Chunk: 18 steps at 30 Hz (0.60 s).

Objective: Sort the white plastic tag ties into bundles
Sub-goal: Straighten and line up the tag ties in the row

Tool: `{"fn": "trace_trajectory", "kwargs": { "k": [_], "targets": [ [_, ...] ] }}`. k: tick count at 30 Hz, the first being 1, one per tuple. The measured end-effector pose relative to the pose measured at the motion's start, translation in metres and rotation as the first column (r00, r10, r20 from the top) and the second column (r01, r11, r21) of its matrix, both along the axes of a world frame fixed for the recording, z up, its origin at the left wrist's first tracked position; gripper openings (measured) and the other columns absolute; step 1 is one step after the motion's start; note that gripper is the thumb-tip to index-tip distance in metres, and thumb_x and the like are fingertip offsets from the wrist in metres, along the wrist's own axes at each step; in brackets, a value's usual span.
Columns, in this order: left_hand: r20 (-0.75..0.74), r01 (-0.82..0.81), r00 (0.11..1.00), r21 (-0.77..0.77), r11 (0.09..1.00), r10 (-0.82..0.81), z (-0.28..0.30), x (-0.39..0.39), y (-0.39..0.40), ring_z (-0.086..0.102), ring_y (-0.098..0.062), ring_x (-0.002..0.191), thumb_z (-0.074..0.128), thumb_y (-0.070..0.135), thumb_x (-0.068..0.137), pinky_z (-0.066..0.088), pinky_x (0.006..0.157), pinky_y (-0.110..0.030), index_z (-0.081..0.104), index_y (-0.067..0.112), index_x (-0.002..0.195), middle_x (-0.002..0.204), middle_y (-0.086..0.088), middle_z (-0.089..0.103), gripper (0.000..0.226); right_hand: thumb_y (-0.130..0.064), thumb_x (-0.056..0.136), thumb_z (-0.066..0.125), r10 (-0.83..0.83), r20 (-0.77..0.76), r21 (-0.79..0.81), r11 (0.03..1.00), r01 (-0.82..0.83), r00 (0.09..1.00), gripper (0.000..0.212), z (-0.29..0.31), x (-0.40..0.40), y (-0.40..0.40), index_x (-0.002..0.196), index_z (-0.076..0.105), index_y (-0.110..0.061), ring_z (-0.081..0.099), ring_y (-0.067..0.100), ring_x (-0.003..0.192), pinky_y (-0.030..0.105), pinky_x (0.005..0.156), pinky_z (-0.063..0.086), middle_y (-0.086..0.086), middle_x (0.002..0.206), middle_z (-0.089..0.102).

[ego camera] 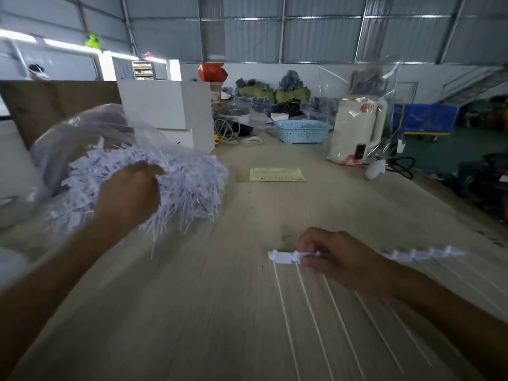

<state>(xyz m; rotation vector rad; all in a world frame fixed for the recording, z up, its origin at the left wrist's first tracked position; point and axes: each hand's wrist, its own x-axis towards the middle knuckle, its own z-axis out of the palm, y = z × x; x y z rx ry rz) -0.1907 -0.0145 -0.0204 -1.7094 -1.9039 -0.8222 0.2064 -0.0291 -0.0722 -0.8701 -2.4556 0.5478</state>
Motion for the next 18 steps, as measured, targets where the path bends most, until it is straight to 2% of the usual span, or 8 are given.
{"fn": "trace_trajectory", "kwargs": {
  "k": [2, 4, 6, 8, 10, 12, 15, 18],
  "targets": [
    [0.151, 0.353, 0.926, -0.031, 0.935, -0.345, -0.011, 0.061, -0.042, 0.069, -0.014, 0.076, 0.056, 0.033, 0.095, 0.057, 0.070, -0.033, 0.068, 0.028, 0.115, 0.097, 0.001, 0.073, 0.024, -0.020, 0.097, 0.064, 0.034, -0.047, -0.061, 0.997, -0.037, 0.998, 0.007, 0.003, -0.012, -0.004, 0.091, 0.060, -0.022, 0.060, 0.019, 0.073, 0.036, 0.067, 0.047, 0.001, 0.081, 0.064],
    [0.426, 0.598, 0.772, -0.236, 0.766, -0.472, -0.018, 0.110, -0.061, 0.064, 0.001, 0.070, 0.049, 0.067, 0.087, 0.053, 0.065, -0.023, 0.063, 0.037, 0.115, 0.091, 0.013, 0.069, 0.043, -0.021, 0.097, 0.064, 0.033, -0.080, -0.100, 0.994, -0.041, 0.996, 0.006, 0.003, -0.023, -0.006, 0.095, 0.065, -0.016, 0.060, 0.022, 0.077, 0.040, 0.072, 0.049, 0.006, 0.084, 0.065],
    [0.494, 0.675, 0.725, -0.371, 0.638, -0.480, -0.030, 0.140, -0.061, 0.064, -0.003, 0.072, 0.060, 0.062, 0.088, 0.051, 0.066, -0.027, 0.067, 0.027, 0.107, 0.088, 0.007, 0.069, 0.041, -0.024, 0.098, 0.063, 0.001, -0.071, -0.067, 0.998, -0.006, 0.998, 0.014, 0.002, -0.031, -0.006, 0.097, 0.069, -0.012, 0.062, 0.020, 0.080, 0.040, 0.076, 0.049, 0.004, 0.086, 0.066],
    [0.511, 0.709, 0.687, -0.314, 0.631, -0.517, -0.043, 0.156, -0.061, 0.060, -0.011, 0.063, 0.068, 0.036, 0.093, 0.048, 0.063, -0.034, 0.068, 0.012, 0.085, 0.075, -0.005, 0.067, 0.025, -0.025, 0.097, 0.065, -0.030, -0.094, -0.039, 0.999, 0.027, 0.995, 0.018, 0.004, -0.032, -0.007, 0.093, 0.073, -0.010, 0.062, 0.012, 0.077, 0.033, 0.073, 0.048, 0.000, 0.084, 0.068],
    [0.593, 0.711, 0.640, -0.218, 0.668, -0.488, -0.053, 0.160, -0.060, 0.052, -0.008, 0.046, 0.068, 0.021, 0.095, 0.040, 0.049, -0.029, 0.059, 0.012, 0.064, 0.057, -0.005, 0.059, 0.033, -0.029, 0.094, 0.068, -0.058, -0.120, -0.031, 0.998, 0.054, 0.991, 0.019, 0.006, -0.028, -0.007, 0.086, 0.074, -0.013, 0.060, 0.005, 0.070, 0.025, 0.067, 0.045, -0.005, 0.078, 0.068],
    [0.759, 0.755, 0.506, -0.160, 0.636, -0.411, -0.056, 0.163, -0.061, 0.044, -0.013, 0.036, 0.060, 0.019, 0.099, 0.032, 0.042, -0.021, 0.053, 0.012, 0.060, 0.050, -0.005, 0.054, 0.040, -0.036, 0.092, 0.069, -0.069, -0.102, -0.045, 0.997, 0.065, 0.992, 0.021, 0.008, -0.023, -0.006, 0.080, 0.073, -0.020, 0.059, 0.005, 0.066, 0.026, 0.065, 0.044, -0.006, 0.072, 0.067],
    [0.900, 0.789, 0.331, -0.100, 0.606, -0.283, -0.057, 0.170, -0.064, 0.033, -0.016, 0.037, 0.052, 0.017, 0.100, 0.026, 0.042, -0.019, 0.053, 0.017, 0.058, 0.047, -0.007, 0.046, 0.043, -0.038, 0.092, 0.069, -0.039, -0.113, -0.103, 0.994, 0.027, 0.993, 0.020, 0.006, -0.022, -0.008, 0.076, 0.066, -0.026, 0.052, 0.004, 0.061, 0.029, 0.061, 0.041, -0.010, 0.065, 0.059],
    [0.978, 0.750, 0.208, -0.137, 0.648, -0.035, -0.058, 0.172, -0.062, 0.021, -0.010, 0.036, 0.052, 0.008, 0.094, 0.015, 0.042, -0.013, 0.049, 0.020, 0.052, 0.045, 0.002, 0.029, 0.044, -0.028, 0.094, 0.068, -0.014, -0.101, 0.036, 0.999, 0.018, 0.995, 0.023, -0.003, -0.029, -0.016, 0.073, 0.059, -0.021, 0.047, 0.005, 0.057, 0.032, 0.056, 0.038, -0.009, 0.064, 0.053]
  ]
}}
